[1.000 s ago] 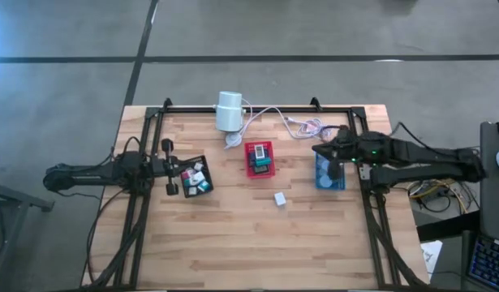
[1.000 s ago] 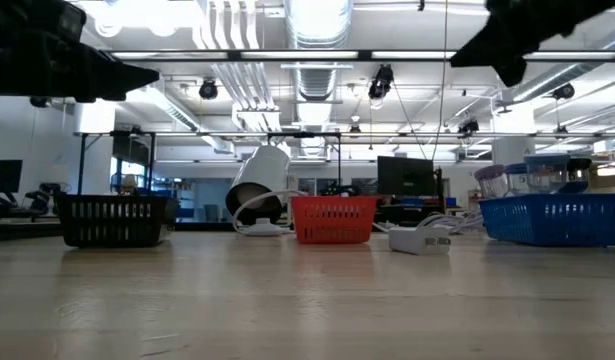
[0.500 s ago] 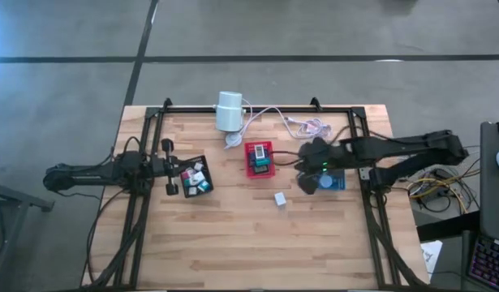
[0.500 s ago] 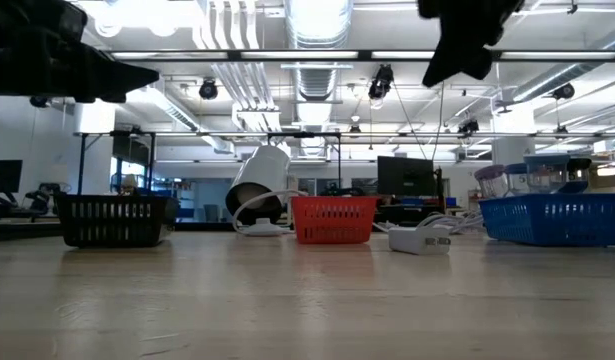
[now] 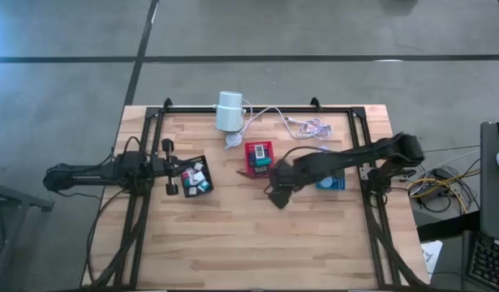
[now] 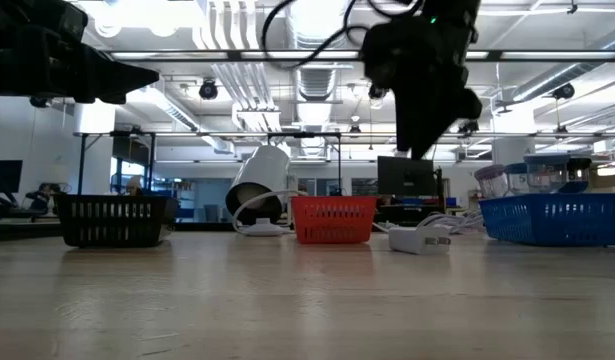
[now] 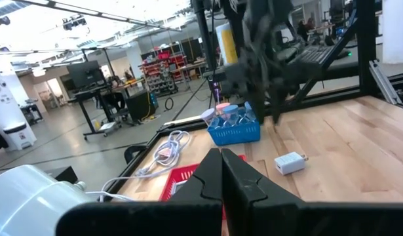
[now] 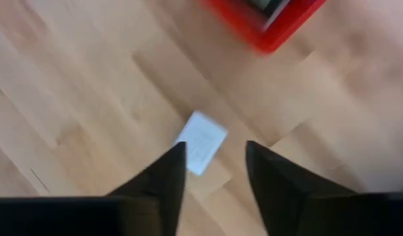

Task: Pick & Place Office items
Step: Put the white charger adapter into the black basket

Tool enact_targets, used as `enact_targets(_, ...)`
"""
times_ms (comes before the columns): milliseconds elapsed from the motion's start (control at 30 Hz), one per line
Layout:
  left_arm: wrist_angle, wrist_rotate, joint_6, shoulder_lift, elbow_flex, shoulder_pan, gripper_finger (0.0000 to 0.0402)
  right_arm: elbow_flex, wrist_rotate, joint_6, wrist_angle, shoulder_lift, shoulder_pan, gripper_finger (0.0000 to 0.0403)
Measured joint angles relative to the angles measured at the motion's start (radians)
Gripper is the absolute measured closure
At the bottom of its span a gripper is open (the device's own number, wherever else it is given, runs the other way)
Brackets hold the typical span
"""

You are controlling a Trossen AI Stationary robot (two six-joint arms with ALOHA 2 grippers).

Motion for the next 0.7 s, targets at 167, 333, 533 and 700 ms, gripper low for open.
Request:
enact_targets(167,-0.008,0.0,0.0,0.001,-0.001,0.0,0.0401,0.062,-0.086,0.009,-0.026,0.154,0.006,0.0176)
enact_targets(333,-0.008,0.0,0.0,0.001,-0.001,0.0,0.0401,0.099,-0.173,0.018,-0.03,0.266,0.006,0.0116)
enact_targets(533,-0.008,0.0,0.0,0.002,-0.001,0.0,0.0401,0.106,-0.176,0.028,-0.045,0.341,0.006,0.0085)
enact_targets(700,-0.008,0.0,0.0,0.002,-0.001,0.0,0.0401,0.102,-0.175,0.02,-0.047,0.364,0.004,0.0088)
